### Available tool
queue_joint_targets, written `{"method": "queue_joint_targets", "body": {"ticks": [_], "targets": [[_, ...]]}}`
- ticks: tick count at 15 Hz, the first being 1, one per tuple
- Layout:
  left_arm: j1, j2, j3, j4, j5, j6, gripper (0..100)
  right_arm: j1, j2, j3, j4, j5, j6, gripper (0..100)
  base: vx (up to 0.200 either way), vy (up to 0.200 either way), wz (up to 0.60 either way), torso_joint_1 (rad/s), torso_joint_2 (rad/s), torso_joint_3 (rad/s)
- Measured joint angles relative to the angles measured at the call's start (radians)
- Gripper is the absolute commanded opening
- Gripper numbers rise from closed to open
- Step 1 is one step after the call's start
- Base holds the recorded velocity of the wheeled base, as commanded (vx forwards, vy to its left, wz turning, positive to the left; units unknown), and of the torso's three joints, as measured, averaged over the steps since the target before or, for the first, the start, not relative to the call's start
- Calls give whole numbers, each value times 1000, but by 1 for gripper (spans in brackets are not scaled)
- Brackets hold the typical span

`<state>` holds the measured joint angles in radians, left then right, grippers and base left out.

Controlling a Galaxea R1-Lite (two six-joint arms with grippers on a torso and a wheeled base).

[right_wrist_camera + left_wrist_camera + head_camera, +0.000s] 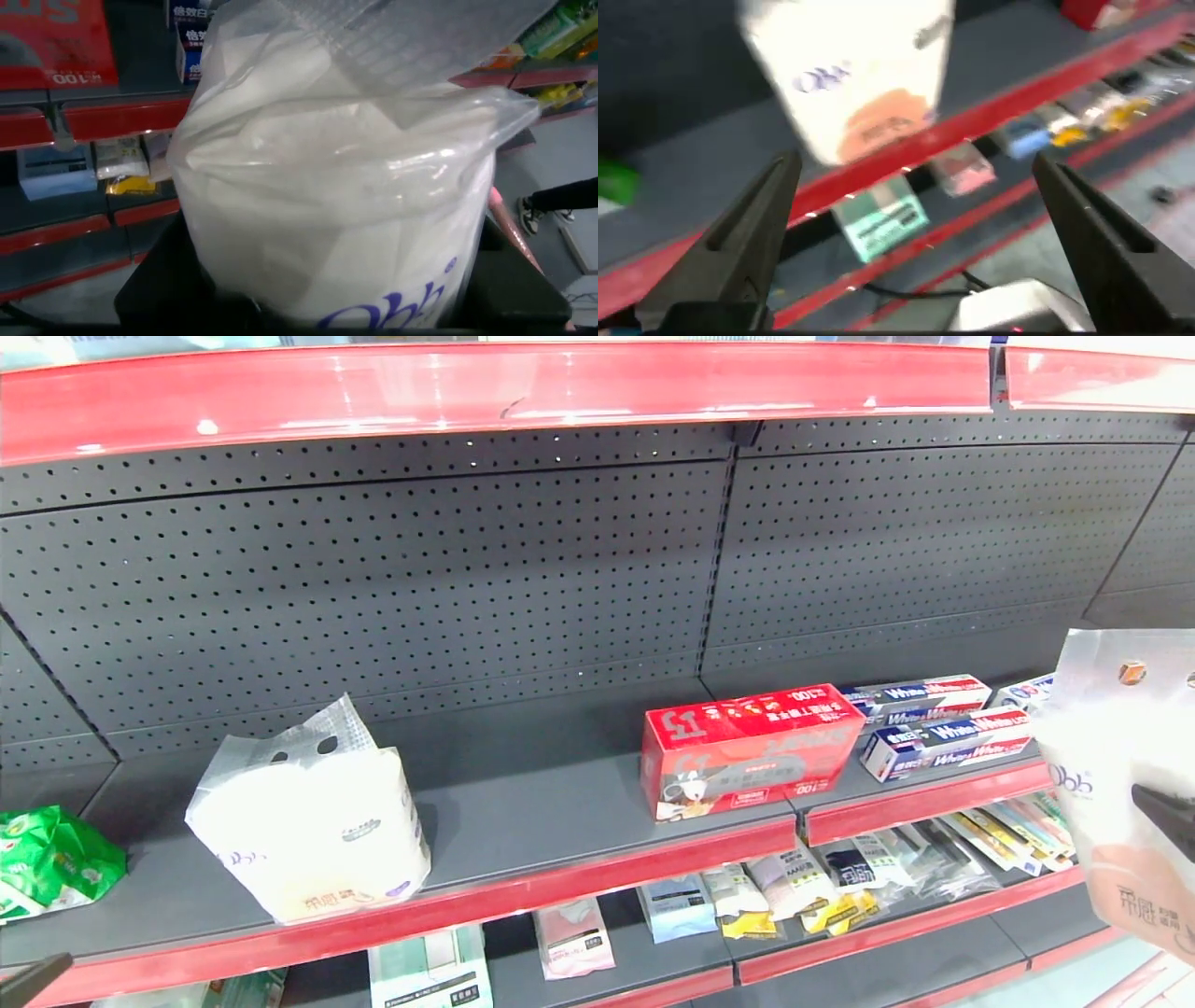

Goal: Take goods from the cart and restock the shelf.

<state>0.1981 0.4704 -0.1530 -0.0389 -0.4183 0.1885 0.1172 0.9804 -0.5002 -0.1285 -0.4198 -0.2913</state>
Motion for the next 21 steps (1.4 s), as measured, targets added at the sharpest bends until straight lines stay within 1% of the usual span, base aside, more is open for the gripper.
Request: {"method": "queue_joint_targets", "body": {"ticks": [1, 2, 3, 5, 6, 7, 9, 10, 11, 12, 13, 15, 21], "targets": [[3, -30, -5, 8, 0, 28, 100, 38, -6, -5, 0, 2, -7, 0, 0, 0, 0, 0, 0, 0], [-4, -48, -9, 9, -1, 43, 100, 63, -7, -16, 0, 5, -11, 0, 0, 0, 0, 0, 0, 0], [-26, -62, -11, 17, -1, 47, 100, 86, -4, -27, -1, 8, -14, 0, 0, 0, 0, 0, 0, 0], [-136, -84, -23, 47, -1, 51, 100, 100, -2, -32, 10, 10, -36, 0, 0, 0, 0, 0, 0, 0], [-183, -95, -30, 86, 15, 61, 100, 101, 1, -35, 3, 10, -51, 0, 0, 0, 0, 0, 0, 0], [-196, -103, -37, 107, 71, 77, 100, 103, 3, -39, 1, 15, -54, 0, 0, 0, 0, 0, 0, 0], [-149, -109, -38, 123, 268, 91, 100, 98, 6, -53, -2, 46, -54, 0, 0, 0, 0, 0, 0, 0], [-135, -112, -33, 128, 277, 95, 100, 92, 9, -57, -1, 64, -55, 0, 0, 0, 0, 0, 0, 0], [-137, -122, -26, 130, 243, 105, 100, 85, 13, -61, -3, 90, -55, 0, 0, 0, 0, 0, 0, 0], [-168, -137, -18, 133, 213, 123, 100, 80, 19, -63, -3, 99, -55, 0, 0, 0, 0, 0, 0, 0], [-194, -150, -7, 134, 216, 133, 100, 79, 26, -69, -11, 100, -55, 0, 0, 0, 0, 0, 0, 0], [-212, -172, 15, 136, 243, 135, 100, 77, 41, -87, -27, 110, -56, 0, 0, 0, 600, 5, 2, 0], [-218, -217, 53, 139, 248, 134, 100, 77, 67, -131, -37, 114, -71, 0, 0, 0, 600, 6, 4, 6]]}}
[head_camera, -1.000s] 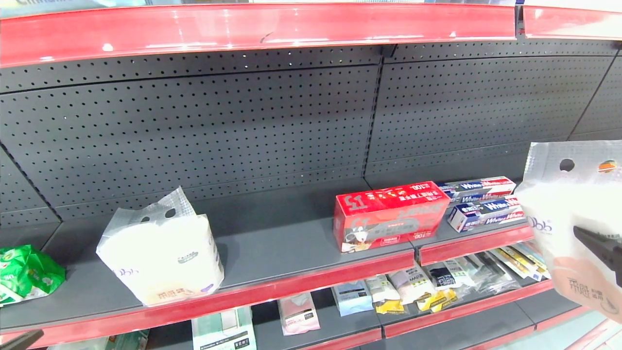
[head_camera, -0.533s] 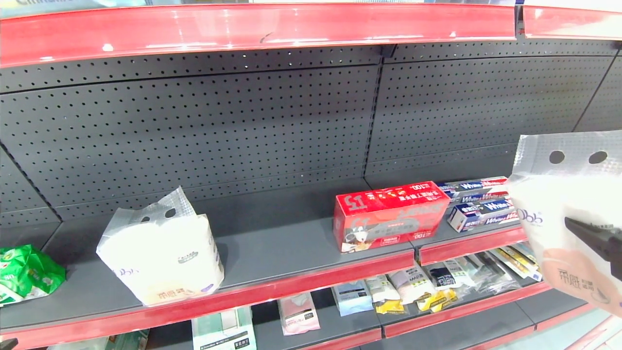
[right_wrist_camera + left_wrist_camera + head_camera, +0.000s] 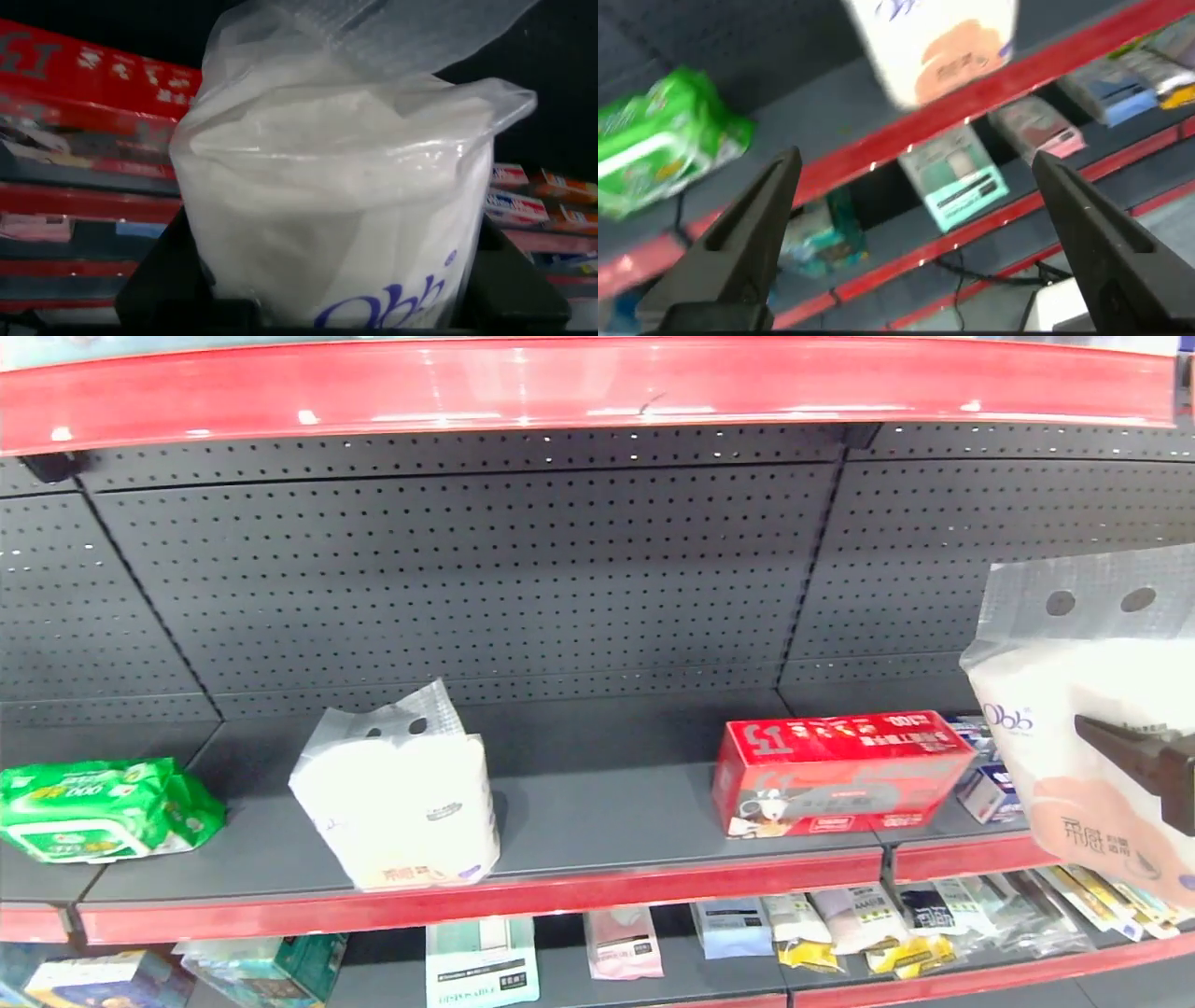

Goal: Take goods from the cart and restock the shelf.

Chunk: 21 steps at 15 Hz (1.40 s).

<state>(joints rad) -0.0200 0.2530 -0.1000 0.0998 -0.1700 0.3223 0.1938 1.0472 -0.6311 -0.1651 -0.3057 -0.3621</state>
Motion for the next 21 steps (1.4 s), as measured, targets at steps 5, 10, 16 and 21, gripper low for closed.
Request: {"method": "queue_joint_targets", "body": {"ticks": [5, 10, 16, 21], "targets": [[0, -18, 15, 1, 0, -4, 100, 0, -7, -25, 2, 0, -24, 0, 0, 0, 480, 0, 4, 0], [1, -31, 17, 1, 9, -65, 100, 4, -3, -47, -1, 201, -14, 0, 0, 0, 0, 0, 0, 0], [0, -91, 20, 3, 53, -193, 100, 78, 128, -42, -114, 270, 140, 0, 0, 0, 0, 0, 0, 0], [0, -181, 29, -6, 56, -401, 100, 164, 312, -36, -285, 280, 231, 0, 0, 0, 0, 0, 0, 0]]}}
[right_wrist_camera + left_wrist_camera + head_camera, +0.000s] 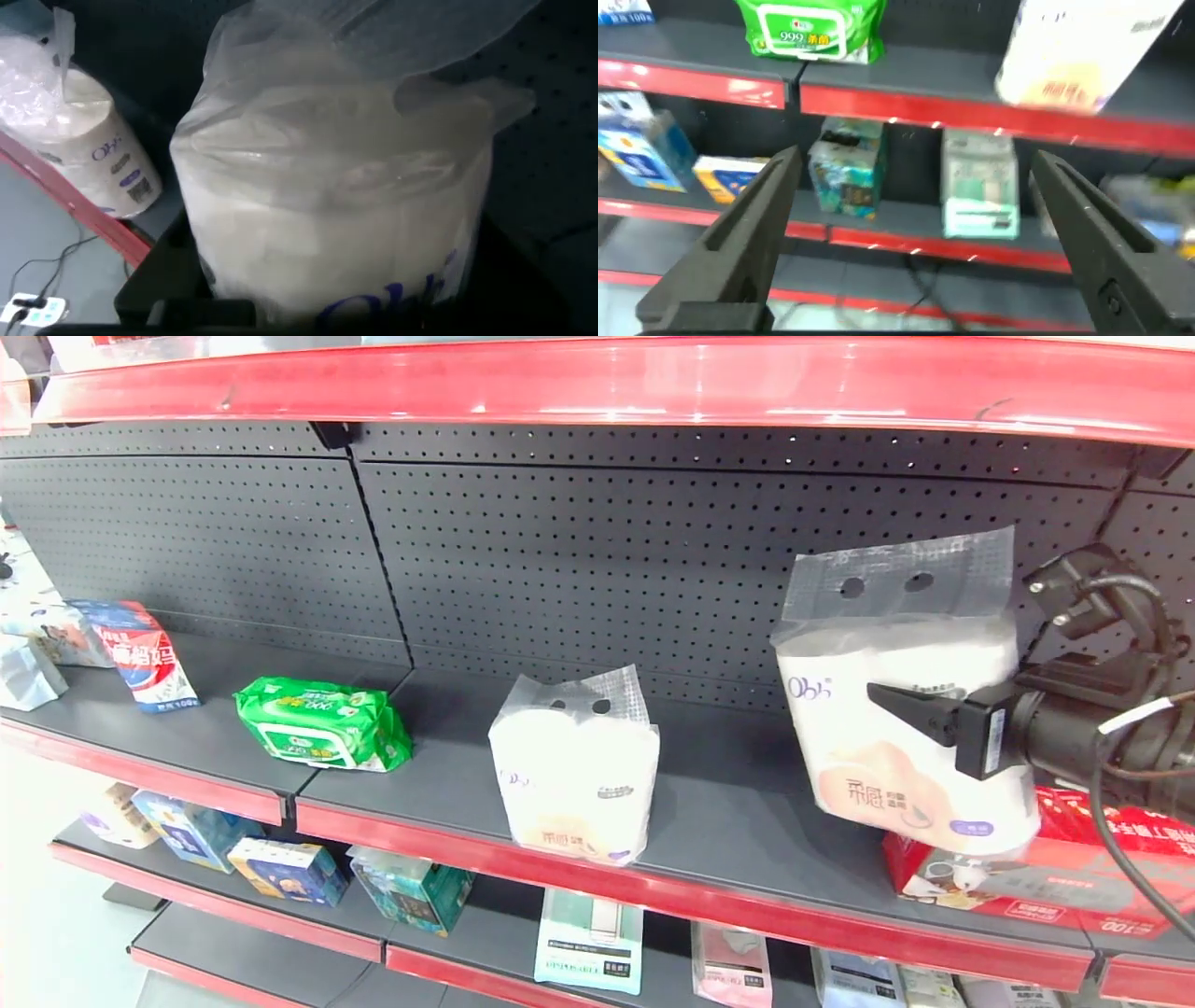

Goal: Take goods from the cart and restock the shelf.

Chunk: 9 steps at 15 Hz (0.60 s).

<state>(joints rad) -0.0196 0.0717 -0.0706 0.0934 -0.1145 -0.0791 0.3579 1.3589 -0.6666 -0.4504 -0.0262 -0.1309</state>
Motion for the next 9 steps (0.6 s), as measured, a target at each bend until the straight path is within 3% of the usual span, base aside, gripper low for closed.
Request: {"method": "queue_joint_targets", "body": {"ticks": [3, 7, 9], "targets": [[13, -48, 0, -2, 10, -18, 100, 31, 94, -9, -79, 0, 31, 0, 0, 0, 0, 0, 0, 0], [15, -65, 3, -11, 103, -20, 100, 36, 161, -4, -101, 3, 33, 0, 0, 0, 0, 0, 0, 0], [15, -67, 4, -11, 117, -19, 100, 33, 171, 4, -101, 3, 37, 0, 0, 0, 0, 0, 0, 0]]}}
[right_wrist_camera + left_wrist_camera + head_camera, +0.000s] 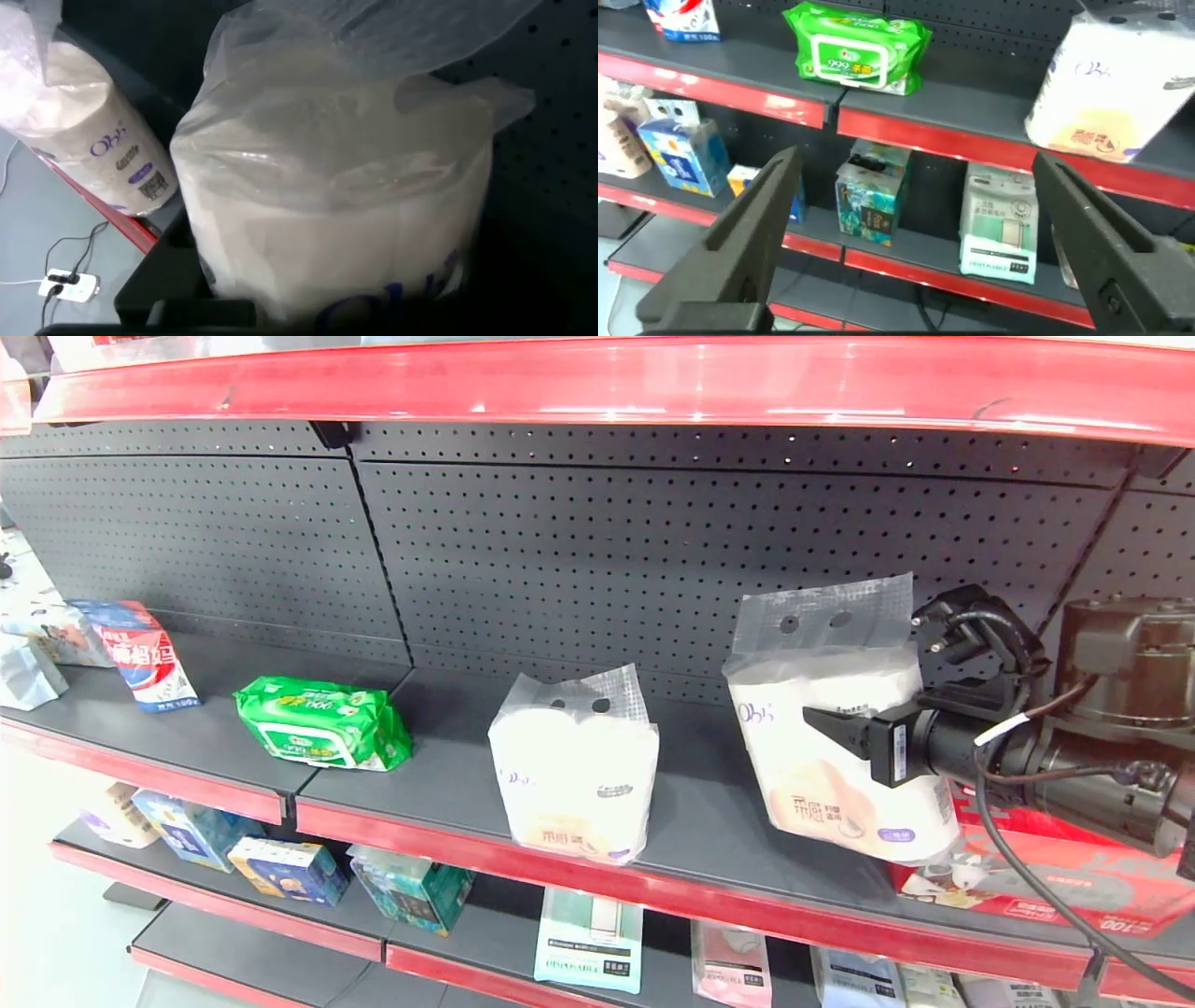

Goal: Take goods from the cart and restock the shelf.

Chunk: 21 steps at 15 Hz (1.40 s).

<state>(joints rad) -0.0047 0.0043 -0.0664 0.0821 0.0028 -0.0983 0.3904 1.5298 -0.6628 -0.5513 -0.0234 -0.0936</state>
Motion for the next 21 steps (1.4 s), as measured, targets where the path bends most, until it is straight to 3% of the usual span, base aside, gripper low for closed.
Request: {"method": "queue_joint_targets", "body": {"ticks": [2, 4, 6, 8, 11, 14, 16, 17, 21], "targets": [[0, -1, 0, 0, -7, 0, 100, 0, 5, 1, 0, 0, -2, 0, 0, 0, 0, 0, 0, 0], [0, -1, 0, -3, -108, 6, 100, -1, 9, -9, 0, 0, -5, 0, 0, 0, 0, 0, 0, 0], [0, 1, 0, -5, -130, 11, 100, -2, 11, -10, -1, 0, -7, 0, 0, 0, 0, 0, 0, 0], [4, 15, 0, -4, -61, 16, 100, -1, 13, -4, 0, 0, -12, 0, 0, 0, 0, 0, 0, 0], [6, 29, 1, -4, -14, 20, 100, 2, 20, -6, 0, -3, -13, 0, 0, 0, 0, 0, 0, 0], [15, 36, 16, -39, 117, 30, 100, 2, 25, -6, -1, -4, -21, 0, 0, 0, 0, 0, 0, 0], [16, 28, 37, -74, 107, 31, 100, 2, 30, -6, -1, -4, -26, 0, 0, 0, 0, 0, 0, 0], [10, 18, 44, -97, 73, 41, 100, 2, 32, -6, 0, -4, -27, 0, 0, 0, 0, 0, 0, 0], [3, 0, 65, -89, 55, 45, 100, 3, 37, -2, 0, -4, -27, 0, 0, 0, 0, 0, 0, 0]]}}
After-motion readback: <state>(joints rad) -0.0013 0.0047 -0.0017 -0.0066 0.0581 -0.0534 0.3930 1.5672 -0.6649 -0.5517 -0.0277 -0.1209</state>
